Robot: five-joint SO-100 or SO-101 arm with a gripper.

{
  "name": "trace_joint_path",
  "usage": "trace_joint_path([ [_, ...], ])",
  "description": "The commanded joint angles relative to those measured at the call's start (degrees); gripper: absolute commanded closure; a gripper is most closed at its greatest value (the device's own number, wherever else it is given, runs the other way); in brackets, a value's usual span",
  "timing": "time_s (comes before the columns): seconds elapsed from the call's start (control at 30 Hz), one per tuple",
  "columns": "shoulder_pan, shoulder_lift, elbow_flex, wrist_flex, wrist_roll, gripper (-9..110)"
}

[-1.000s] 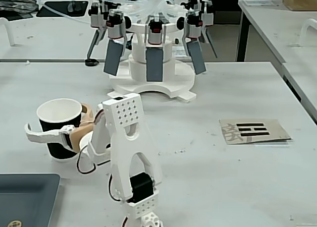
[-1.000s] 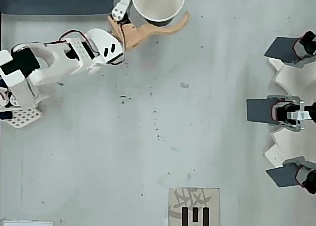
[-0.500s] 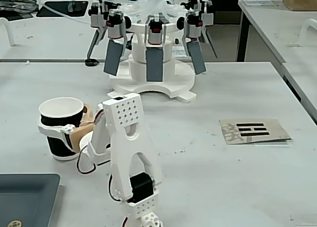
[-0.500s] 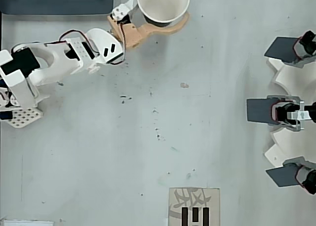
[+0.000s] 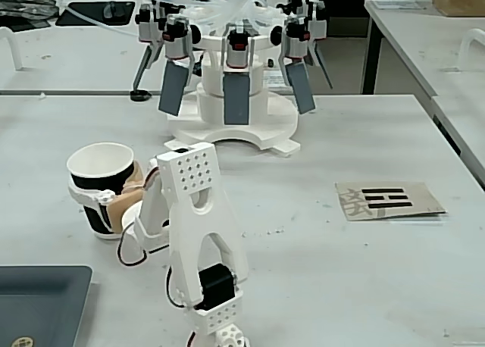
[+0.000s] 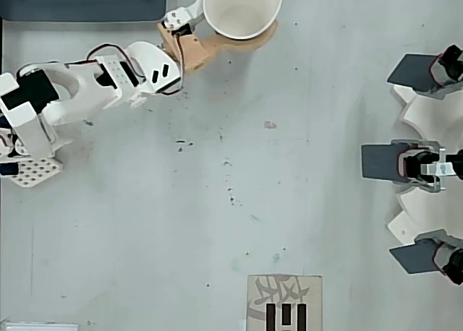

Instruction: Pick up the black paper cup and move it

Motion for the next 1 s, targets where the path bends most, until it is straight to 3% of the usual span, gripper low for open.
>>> trace_joint_path([
  [0.0,-0.4,3.1,-1.0,-1.2,0.4,94],
  [0.97,1.1,17.1,22.1,-12.1,-0.5,92],
])
